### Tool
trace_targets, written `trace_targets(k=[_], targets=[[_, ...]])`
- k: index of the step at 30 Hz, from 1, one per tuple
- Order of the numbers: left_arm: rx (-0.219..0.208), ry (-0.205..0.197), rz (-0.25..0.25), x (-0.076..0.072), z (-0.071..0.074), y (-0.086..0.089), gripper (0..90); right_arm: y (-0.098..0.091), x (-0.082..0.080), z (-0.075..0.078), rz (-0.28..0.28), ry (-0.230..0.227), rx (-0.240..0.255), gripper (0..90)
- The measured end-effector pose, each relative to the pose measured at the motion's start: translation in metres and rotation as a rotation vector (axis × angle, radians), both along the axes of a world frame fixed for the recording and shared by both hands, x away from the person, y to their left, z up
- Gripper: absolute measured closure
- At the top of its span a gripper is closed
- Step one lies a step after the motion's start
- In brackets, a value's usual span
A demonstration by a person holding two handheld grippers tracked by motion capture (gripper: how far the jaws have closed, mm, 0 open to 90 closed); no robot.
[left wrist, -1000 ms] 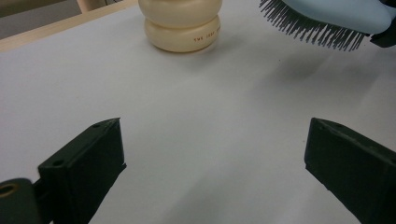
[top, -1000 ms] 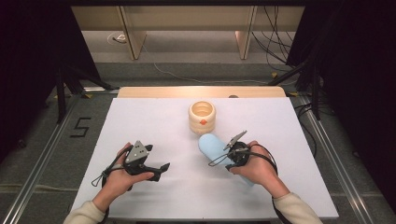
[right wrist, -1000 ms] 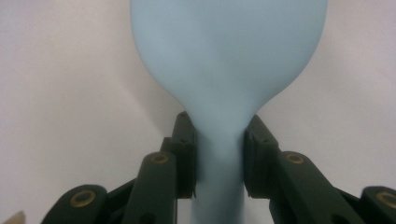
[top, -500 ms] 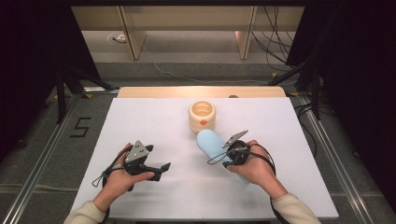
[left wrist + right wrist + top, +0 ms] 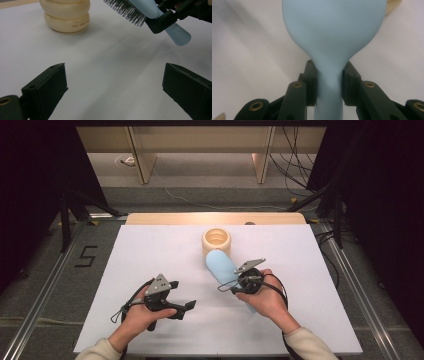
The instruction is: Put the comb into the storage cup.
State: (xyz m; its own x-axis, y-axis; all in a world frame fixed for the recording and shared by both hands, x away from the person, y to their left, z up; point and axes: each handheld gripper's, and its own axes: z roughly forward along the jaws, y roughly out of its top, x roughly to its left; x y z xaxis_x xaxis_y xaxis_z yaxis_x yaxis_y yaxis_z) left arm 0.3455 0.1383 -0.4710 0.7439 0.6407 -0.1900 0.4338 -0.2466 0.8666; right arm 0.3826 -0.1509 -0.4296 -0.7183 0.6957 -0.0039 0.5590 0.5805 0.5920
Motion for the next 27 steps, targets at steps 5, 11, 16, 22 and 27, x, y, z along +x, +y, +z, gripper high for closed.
trace_targets(k=[5, 11, 16, 22, 27], targets=[[-0.039, 0.044, -0.023, -0.001, -0.001, -0.013, 6.3, 0.005, 0.001, 0.002, -0.024, -0.027, 0.055, 70.4], [-0.043, 0.062, -0.034, -0.002, -0.004, -0.029, 7.2, 0.010, 0.001, 0.004, -0.056, -0.066, 0.132, 70.5], [-0.055, 0.071, -0.021, -0.001, -0.006, -0.042, 8.4, 0.016, 0.001, 0.006, -0.064, -0.076, 0.160, 70.5], [-0.052, 0.084, -0.025, 0.000, -0.010, -0.056, 9.9, 0.022, 0.002, 0.006, -0.062, -0.080, 0.191, 70.5], [-0.054, 0.101, -0.054, 0.002, -0.014, -0.075, 12.6, 0.024, 0.002, 0.007, -0.061, -0.088, 0.196, 70.5]])
